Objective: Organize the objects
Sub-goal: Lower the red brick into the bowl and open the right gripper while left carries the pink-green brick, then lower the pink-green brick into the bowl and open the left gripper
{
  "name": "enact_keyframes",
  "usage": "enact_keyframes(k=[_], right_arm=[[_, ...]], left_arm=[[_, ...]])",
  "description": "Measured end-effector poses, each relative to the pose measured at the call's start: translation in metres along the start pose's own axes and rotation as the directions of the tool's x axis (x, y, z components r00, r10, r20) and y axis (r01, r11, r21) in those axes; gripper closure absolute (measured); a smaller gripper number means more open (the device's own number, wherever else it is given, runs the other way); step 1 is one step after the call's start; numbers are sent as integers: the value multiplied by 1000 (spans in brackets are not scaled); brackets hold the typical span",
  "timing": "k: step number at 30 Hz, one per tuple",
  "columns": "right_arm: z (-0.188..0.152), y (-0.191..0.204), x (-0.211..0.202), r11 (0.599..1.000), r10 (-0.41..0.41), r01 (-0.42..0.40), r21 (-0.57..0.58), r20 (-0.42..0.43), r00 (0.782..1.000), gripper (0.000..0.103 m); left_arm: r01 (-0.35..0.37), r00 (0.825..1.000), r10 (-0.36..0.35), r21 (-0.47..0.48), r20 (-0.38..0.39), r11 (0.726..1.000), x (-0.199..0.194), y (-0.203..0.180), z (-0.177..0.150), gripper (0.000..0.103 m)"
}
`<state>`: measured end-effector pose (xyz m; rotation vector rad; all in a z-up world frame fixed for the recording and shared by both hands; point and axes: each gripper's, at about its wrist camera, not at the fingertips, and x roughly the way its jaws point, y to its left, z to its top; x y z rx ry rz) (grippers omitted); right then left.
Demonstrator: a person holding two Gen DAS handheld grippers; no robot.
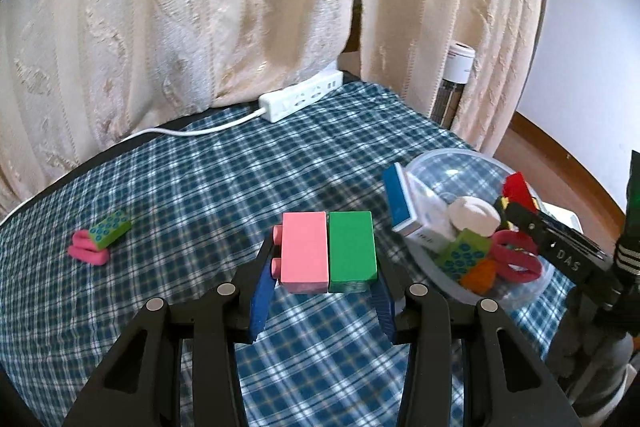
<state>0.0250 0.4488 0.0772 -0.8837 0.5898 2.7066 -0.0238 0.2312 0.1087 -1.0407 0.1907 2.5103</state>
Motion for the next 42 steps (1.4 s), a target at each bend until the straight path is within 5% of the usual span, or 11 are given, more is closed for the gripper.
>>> enact_keyframes(k=[4,8,36,40,42], right_arm=[[2,-7,1,1000,14,-14,17,6,1000,64],[2,-15,-4,999,35,-36,33,20,999,45],[-2,-56,-20,994,73,-76,75,44,996,45],[-2,-58,-20,994,72,-75,79,43,996,45],[-2,-58,-18,994,74,-77,81,40,996,45]], left_arm=[[14,1000,-14,19,1,1000,2,-12,6,59],[21,1000,-21,42,1,999,4,-27,11,59],[112,991,-98,161,-92,981,77,-111,31,57],[135,987,-122,130,-107,982,81,-109,32,38],[130,989,-119,128,-93,983,78,-107,33,38]])
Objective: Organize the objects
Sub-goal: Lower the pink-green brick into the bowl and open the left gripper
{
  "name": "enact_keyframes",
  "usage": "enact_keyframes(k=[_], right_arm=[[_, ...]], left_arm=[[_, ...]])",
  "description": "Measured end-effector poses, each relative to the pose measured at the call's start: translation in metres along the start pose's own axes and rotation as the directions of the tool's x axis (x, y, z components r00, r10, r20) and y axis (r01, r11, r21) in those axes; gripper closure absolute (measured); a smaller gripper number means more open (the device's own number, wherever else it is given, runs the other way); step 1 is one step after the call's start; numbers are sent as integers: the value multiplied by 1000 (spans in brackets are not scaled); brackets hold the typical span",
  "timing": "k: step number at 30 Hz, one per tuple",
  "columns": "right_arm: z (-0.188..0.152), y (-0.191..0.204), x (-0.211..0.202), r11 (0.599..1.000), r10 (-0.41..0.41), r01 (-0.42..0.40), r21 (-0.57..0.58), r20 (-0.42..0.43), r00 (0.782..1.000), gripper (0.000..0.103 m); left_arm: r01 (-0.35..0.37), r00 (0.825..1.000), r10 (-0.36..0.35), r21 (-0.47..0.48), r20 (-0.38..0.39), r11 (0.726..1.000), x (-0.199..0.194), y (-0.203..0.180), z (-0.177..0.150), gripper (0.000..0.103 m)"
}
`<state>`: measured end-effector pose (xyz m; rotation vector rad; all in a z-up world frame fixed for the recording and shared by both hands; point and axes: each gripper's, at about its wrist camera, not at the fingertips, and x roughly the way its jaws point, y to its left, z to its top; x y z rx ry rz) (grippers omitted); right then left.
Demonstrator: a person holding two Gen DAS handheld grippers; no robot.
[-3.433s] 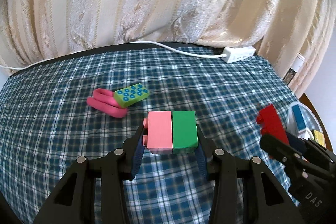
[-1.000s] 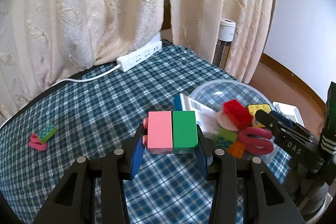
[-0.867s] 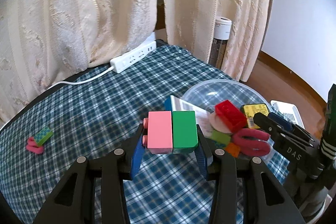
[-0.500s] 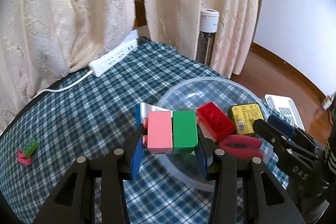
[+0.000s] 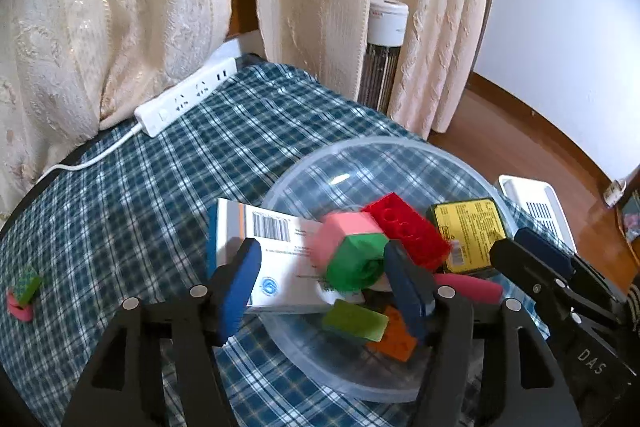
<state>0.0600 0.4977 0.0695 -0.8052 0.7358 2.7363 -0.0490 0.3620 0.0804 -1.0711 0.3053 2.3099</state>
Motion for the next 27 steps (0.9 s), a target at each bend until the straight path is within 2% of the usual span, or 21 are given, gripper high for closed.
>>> enact_keyframes(k=[12,16,27], right_arm=[[-2,17,0,999,20,-20,-27,-3,1000,45],[-3,25,-2,999,29,-29,-37,-1,1000,45],[-7,56,-8,994,68,-68,-85,-2,998,44]], left_arm=[[-29,999,30,-28,33,999,-18,21,-5,38],[-46,998,48,-43,38,998,-25,31,-8,35],[-117,992,122,-112,40,987,-48,79,-26,33]])
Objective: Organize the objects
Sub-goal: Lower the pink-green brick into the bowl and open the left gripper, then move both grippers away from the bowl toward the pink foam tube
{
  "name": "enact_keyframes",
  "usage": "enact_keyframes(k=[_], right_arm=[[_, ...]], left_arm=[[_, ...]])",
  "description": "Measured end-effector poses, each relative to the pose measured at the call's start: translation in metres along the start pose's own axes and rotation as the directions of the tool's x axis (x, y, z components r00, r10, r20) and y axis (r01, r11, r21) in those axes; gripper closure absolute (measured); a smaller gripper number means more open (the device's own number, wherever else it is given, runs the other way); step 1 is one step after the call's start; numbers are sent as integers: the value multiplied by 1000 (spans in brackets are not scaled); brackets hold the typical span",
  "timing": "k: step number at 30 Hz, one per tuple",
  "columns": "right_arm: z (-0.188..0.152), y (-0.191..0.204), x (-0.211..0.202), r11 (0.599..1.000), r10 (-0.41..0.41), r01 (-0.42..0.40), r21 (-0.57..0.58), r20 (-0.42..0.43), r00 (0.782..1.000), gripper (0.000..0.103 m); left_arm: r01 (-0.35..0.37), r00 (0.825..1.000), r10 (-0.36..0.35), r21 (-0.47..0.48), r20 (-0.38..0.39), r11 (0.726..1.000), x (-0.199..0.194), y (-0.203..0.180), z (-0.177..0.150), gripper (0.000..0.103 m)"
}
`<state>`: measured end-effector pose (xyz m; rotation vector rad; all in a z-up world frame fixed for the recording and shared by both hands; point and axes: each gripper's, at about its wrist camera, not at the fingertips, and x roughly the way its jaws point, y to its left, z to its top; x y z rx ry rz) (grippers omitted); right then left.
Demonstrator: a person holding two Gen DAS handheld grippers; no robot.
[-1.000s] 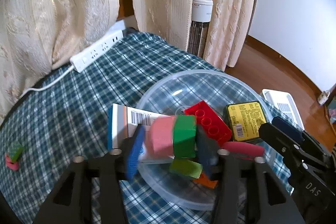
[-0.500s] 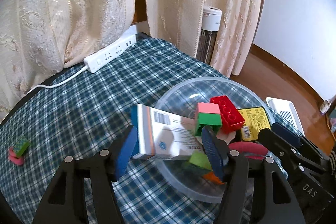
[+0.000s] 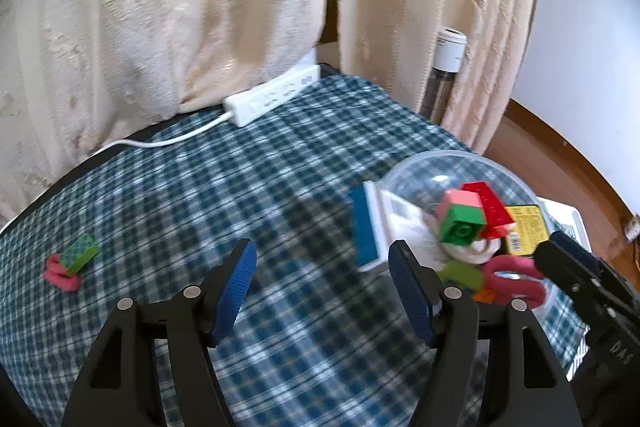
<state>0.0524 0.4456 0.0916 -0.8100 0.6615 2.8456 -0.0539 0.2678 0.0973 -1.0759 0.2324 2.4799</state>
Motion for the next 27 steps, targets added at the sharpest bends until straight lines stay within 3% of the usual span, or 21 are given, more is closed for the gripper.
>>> enact_keyframes(k=[12,27], right_arm=[[-5,37,0,998,35,-35,-55,-12,999,41],[-19,81,16,992,59,-66,-106,-69,996,39]], left_arm=[[-73,997,73,-103,-4,992,-14,67,-21,33],[-136,991,136,-164,-13,977,-25,129,-39,33]])
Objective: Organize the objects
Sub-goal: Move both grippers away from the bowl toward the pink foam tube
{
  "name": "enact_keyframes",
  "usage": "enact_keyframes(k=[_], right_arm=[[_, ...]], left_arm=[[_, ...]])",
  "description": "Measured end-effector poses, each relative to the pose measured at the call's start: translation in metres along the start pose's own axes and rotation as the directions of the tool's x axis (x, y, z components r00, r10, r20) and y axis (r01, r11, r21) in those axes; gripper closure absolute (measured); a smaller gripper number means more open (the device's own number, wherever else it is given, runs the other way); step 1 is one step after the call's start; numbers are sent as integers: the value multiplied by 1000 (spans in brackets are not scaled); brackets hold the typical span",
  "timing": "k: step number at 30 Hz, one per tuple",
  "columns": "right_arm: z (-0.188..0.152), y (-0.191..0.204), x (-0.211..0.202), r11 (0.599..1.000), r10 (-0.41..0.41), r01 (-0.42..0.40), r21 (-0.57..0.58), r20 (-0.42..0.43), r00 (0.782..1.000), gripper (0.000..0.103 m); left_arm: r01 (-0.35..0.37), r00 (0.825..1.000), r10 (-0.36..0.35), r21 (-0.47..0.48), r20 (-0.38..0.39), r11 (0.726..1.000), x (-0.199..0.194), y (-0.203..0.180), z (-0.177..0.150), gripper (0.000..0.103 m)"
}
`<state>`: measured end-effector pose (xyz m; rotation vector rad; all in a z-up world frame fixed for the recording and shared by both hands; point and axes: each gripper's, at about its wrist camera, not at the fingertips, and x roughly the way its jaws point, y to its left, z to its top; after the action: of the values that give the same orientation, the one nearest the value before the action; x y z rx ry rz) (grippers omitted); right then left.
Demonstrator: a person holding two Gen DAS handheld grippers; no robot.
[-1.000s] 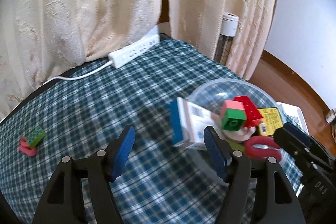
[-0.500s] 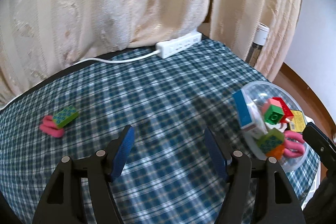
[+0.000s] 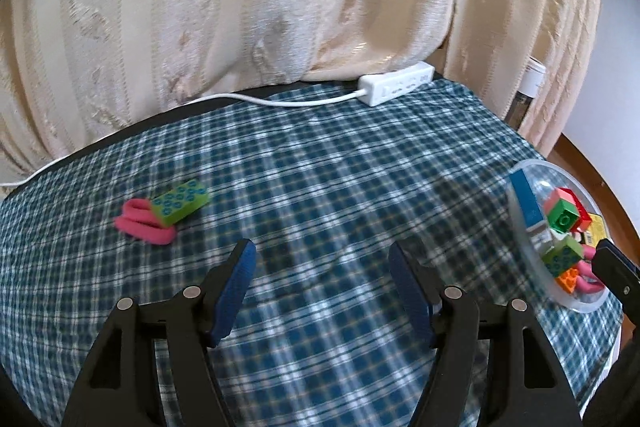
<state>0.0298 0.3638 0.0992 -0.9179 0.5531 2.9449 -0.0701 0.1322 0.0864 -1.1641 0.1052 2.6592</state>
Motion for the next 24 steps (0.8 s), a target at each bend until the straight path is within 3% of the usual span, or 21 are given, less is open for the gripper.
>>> enact_keyframes(k=[18,24], right_arm=[[-10,54,41,996,51,-59,-63,-114,992,38],[-11,73,55,992,68,-83,-92,-150,986,35]], left_arm=[[-141,990,141,-67,-9,988,13,105,4,33],[-158,987,156,-85,-39,984,27,135,3,33]])
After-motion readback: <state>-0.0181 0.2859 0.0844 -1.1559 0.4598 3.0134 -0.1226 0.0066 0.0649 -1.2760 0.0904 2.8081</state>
